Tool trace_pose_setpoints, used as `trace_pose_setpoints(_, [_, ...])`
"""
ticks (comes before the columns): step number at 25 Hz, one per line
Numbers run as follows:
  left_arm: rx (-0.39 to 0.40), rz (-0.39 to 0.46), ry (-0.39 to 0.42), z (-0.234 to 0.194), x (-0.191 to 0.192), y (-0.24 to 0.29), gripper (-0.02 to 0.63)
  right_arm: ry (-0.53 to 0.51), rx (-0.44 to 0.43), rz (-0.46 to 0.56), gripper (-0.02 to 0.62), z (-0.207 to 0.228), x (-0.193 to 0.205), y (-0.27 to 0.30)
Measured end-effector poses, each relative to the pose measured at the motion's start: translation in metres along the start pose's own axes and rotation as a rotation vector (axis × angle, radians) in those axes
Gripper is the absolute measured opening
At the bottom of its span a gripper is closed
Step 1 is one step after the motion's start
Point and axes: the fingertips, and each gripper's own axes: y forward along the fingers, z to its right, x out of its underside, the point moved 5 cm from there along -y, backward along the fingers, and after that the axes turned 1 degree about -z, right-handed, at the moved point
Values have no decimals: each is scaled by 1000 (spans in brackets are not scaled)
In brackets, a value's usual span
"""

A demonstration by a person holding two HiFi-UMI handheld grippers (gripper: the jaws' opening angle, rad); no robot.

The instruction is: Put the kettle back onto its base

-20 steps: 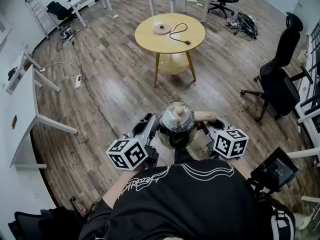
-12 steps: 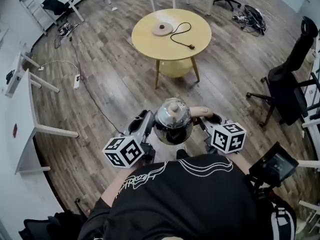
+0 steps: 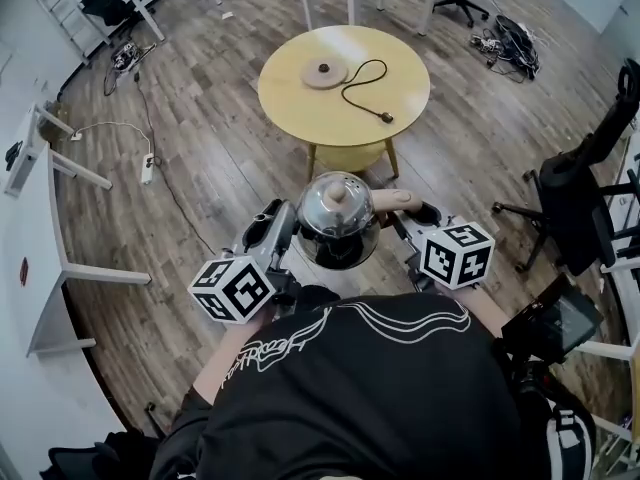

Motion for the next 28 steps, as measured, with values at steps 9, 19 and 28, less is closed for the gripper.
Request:
trace_pose_setpoints(9, [46,-42,-14,-52,-22,80,84,6,57,-5,118,43,-24,67])
trace_pose_setpoints(19, [106,-160,-34,-140,-84,217,84,70,147,-49,118,104,-77,186])
trace_pose_setpoints(28, [171,-217,-15,-216,-162,345,84,96,169,-74,118,158,-151,303])
